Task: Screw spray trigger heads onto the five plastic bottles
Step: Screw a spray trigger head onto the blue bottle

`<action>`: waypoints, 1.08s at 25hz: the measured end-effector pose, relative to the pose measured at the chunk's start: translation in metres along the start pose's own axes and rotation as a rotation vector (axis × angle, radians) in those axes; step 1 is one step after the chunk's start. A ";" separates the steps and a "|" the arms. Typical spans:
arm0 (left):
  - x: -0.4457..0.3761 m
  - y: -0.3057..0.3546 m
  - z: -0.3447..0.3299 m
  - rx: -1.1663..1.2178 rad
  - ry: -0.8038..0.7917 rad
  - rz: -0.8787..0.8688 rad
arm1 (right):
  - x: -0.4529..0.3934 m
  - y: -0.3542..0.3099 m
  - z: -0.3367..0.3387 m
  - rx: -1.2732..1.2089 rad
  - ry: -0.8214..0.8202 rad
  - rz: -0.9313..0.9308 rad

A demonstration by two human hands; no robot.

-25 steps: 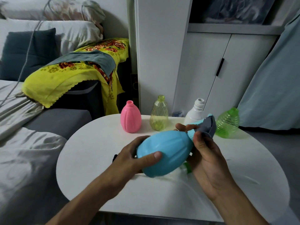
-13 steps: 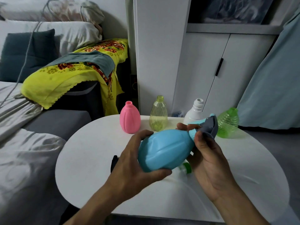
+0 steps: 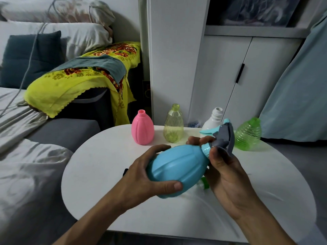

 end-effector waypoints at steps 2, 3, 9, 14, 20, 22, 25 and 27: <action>0.001 0.001 -0.002 -0.032 0.037 -0.036 | 0.001 0.002 0.000 0.043 0.030 0.013; 0.002 0.002 -0.004 -0.052 0.058 -0.055 | 0.001 0.003 0.000 0.063 0.048 0.025; 0.002 -0.002 -0.006 -0.183 0.106 -0.102 | 0.003 0.003 -0.002 0.123 0.103 0.019; 0.001 -0.006 -0.008 -0.290 0.057 -0.131 | 0.002 0.005 0.000 0.218 0.105 0.054; 0.003 -0.013 -0.018 -0.501 0.021 -0.160 | -0.003 0.021 -0.020 0.542 -0.007 0.014; 0.003 -0.012 -0.007 -0.500 0.074 -0.146 | -0.003 0.026 -0.023 0.676 -0.027 -0.049; -0.008 -0.014 0.045 -0.530 0.318 -0.103 | 0.001 0.027 -0.013 1.003 0.002 -0.086; -0.025 -0.026 0.092 -0.414 0.488 -0.001 | 0.005 0.024 -0.006 1.052 0.007 -0.114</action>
Point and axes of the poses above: each hand's wrist, its own x-axis away from the middle knuckle, its own z-axis out of the back of the hand, y = z × x, the point moved 1 cm from there along -x, towards the middle knuckle, and after that the axes turned 6 degrees about -z, right-handed, at the moved point
